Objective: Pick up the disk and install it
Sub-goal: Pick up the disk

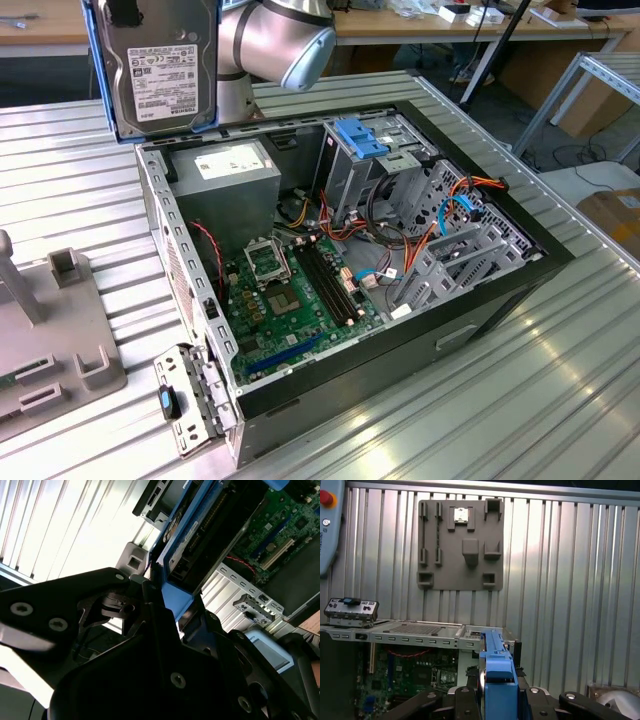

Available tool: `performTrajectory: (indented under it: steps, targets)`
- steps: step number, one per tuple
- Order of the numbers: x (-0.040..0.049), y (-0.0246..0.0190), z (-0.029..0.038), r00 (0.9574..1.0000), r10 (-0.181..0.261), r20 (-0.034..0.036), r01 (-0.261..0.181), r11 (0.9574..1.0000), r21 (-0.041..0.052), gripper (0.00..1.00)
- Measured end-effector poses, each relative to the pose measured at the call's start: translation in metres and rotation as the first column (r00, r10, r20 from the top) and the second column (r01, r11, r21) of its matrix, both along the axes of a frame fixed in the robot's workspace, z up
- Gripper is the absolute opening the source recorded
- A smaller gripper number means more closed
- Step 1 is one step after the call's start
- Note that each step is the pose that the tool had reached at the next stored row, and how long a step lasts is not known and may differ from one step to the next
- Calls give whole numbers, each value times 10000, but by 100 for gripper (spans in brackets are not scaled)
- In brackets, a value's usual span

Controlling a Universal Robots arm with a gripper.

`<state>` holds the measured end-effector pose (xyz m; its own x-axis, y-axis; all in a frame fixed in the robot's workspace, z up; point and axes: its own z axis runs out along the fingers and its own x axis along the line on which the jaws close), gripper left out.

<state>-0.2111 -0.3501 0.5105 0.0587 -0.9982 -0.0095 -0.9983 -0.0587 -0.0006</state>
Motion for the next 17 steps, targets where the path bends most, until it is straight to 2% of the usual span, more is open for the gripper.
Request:
performTrajectory:
  steps: [17]
  targets:
    - [57, 0, 0, 10000, 0, 0, 0, 10000, 0, 37]
